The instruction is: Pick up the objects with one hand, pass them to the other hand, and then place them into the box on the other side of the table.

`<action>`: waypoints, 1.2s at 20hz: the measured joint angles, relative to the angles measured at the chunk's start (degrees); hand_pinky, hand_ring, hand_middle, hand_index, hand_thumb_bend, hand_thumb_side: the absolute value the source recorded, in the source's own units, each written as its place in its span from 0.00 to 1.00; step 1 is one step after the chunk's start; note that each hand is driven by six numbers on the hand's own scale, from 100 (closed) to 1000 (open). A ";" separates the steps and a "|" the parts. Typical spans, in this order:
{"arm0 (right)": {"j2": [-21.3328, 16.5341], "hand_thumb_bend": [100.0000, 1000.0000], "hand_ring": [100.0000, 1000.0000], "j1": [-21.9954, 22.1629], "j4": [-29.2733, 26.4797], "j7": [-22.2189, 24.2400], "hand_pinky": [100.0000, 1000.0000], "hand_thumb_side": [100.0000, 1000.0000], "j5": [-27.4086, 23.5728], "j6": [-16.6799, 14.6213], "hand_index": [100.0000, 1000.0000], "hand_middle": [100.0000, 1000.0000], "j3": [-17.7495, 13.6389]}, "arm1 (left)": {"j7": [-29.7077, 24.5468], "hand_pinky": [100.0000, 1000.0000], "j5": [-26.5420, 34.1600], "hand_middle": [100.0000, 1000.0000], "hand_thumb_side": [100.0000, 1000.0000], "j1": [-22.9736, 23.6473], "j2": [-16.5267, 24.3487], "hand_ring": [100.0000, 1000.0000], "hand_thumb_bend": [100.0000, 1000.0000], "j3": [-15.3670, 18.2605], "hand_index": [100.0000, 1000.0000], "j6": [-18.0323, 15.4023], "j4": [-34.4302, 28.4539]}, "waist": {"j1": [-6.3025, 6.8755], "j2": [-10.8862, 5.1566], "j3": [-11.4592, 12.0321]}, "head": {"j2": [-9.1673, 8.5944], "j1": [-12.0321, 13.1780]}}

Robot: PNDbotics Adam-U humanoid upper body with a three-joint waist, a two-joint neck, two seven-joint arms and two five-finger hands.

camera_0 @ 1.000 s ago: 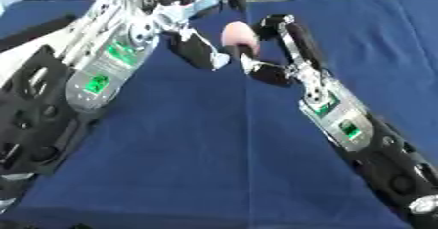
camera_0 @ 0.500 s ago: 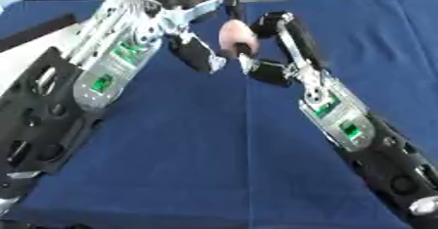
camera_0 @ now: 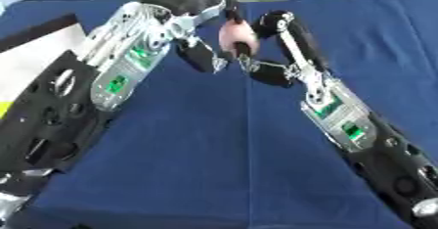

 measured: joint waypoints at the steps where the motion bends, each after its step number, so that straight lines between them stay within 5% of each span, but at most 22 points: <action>1: 0.00 0.00 0.56 0.00 0.00 0.01 0.62 0.01 -0.02 -0.08 0.41 0.41 0.00 | 0.58 0.76 -0.02 0.72 0.08 0.00 -0.04 0.74 0.22 0.00 0.81 0.13 0.20 | 0.00 0.00 -0.03 | 0.00 0.00; 11: 0.00 0.00 0.56 0.01 0.02 0.47 0.62 0.00 -0.03 -0.65 0.41 0.40 0.35 | 5.16 0.76 -1.30 0.73 0.07 0.00 -0.49 0.74 0.23 0.02 0.81 1.18 1.08 | 0.00 0.00 -0.02 | 0.00 0.09; 24: 0.00 0.00 0.55 -0.02 0.01 0.49 0.61 0.00 -0.34 -0.98 0.40 0.40 0.39 | 4.00 0.76 -1.78 0.72 0.05 -0.03 -0.56 0.74 0.23 0.00 0.81 0.69 2.30 | 0.00 0.00 -0.02 | 0.00 0.49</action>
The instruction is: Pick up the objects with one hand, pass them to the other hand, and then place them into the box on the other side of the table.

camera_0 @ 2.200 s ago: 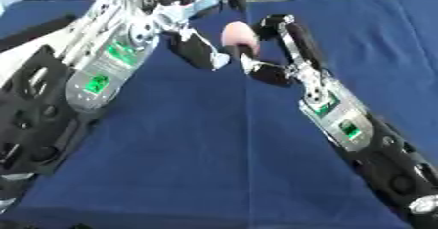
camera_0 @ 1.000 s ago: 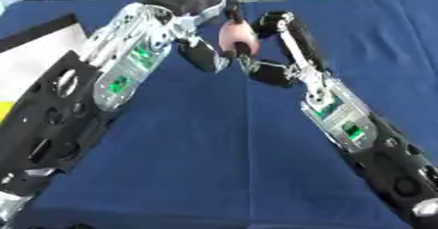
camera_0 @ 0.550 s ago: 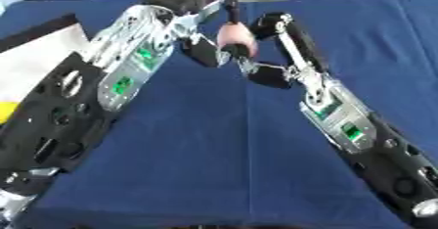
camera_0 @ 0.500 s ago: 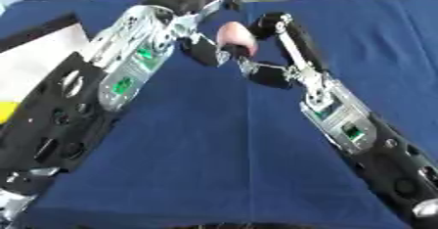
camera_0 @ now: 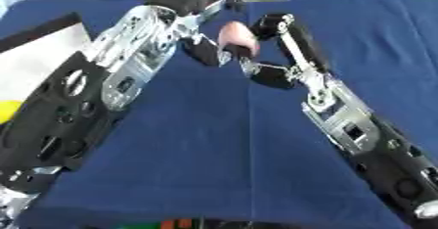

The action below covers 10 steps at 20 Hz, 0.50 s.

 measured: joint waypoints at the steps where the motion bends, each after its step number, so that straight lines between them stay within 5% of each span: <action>1: 0.00 0.00 0.55 -0.02 0.00 -0.05 0.61 0.00 -0.08 -0.06 0.40 0.40 0.01 | -0.30 0.75 -0.03 0.72 0.05 0.00 -0.01 0.74 0.23 -0.01 0.80 -0.10 0.27 | 0.00 0.00 0.00 | 0.00 0.00; 10: 0.00 0.00 0.55 -0.25 0.01 -0.17 0.61 0.05 -0.70 -0.97 0.40 0.40 0.28 | -0.98 0.75 -0.12 0.71 0.04 -0.06 -0.93 0.73 0.16 -0.30 0.79 -0.93 2.49 | 0.00 0.00 -0.10 | 0.00 0.08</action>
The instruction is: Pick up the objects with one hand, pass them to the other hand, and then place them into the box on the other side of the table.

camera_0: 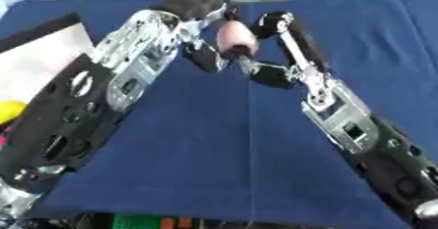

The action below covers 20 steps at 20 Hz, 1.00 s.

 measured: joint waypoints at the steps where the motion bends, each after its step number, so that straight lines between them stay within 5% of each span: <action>1: 0.00 0.00 0.55 0.00 0.01 -0.03 0.61 0.05 -0.02 -0.09 0.40 0.40 0.00 | 0.13 0.75 0.07 0.71 0.04 -0.01 -0.04 0.73 0.14 -0.01 0.78 -0.09 0.13 | 0.00 0.00 -0.01 | 0.00 0.04; 13: 0.00 0.00 0.55 -0.15 0.14 -0.22 0.61 0.07 -0.32 -0.38 0.40 0.41 -0.02 | 3.02 0.68 0.90 0.60 0.09 -0.03 -0.06 0.64 0.00 -0.36 0.68 -0.39 0.97 | 0.00 0.00 -0.05 | 0.00 0.12; 20: 0.00 0.00 0.57 -0.15 0.15 -0.30 0.62 0.05 -0.20 0.12 0.43 0.42 0.00 | 2.99 0.61 -0.29 0.45 0.07 -0.03 -0.07 0.52 0.00 -0.41 0.52 -0.49 0.94 | 0.00 0.00 -0.04 | 0.00 0.24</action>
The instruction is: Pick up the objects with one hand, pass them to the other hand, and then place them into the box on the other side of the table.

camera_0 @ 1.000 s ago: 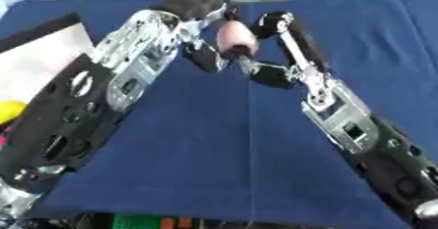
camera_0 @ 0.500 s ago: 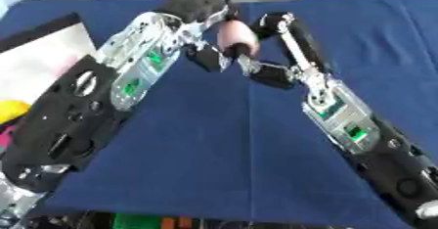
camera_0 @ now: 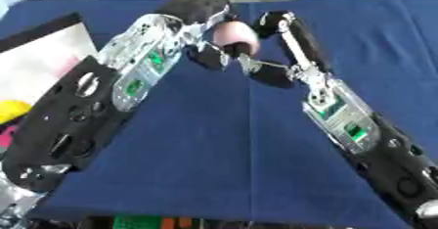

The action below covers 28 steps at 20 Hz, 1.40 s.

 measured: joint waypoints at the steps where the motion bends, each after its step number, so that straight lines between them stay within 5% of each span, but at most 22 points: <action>1: 0.00 0.00 0.57 0.00 0.00 -0.01 0.63 0.05 0.08 0.20 0.43 0.43 0.00 | -0.03 0.60 -0.11 0.44 0.07 0.00 0.00 0.52 0.00 -0.01 0.50 0.02 -0.01 | 0.00 0.00 0.00 | 0.00 0.01; 8: 0.01 0.00 0.66 0.01 0.22 0.30 0.68 0.00 1.10 3.19 0.59 0.56 0.02 | -0.38 0.57 -1.15 0.37 0.06 0.00 -0.02 0.48 0.00 -0.30 0.41 0.14 -0.11 | 0.00 0.00 -0.02 | 0.00 -0.06; 20: -0.01 0.00 0.77 0.01 0.04 3.21 0.75 0.00 3.68 7.52 0.74 0.74 0.02 | -0.79 0.56 -5.54 0.36 0.03 0.00 -0.42 0.47 0.00 -0.30 0.40 -0.56 0.06 | -0.02 0.00 -0.22 | 0.00 -0.33; 25: -0.69 0.00 0.81 0.15 -0.32 4.93 0.78 0.22 4.85 7.97 0.78 0.81 0.00 | -0.62 0.56 -6.79 0.35 0.02 0.00 -0.42 0.47 0.00 -0.22 0.40 -0.76 0.45 | -0.02 0.00 -0.27 | 0.00 -0.28; 28: -1.06 0.00 0.84 0.48 -0.37 5.79 0.80 0.51 5.65 8.62 0.81 0.83 -0.04 | -0.59 0.56 -6.91 0.35 0.02 0.01 -0.40 0.47 0.00 0.03 0.40 -0.80 0.51 | -0.02 0.00 -0.27 | 0.00 -0.19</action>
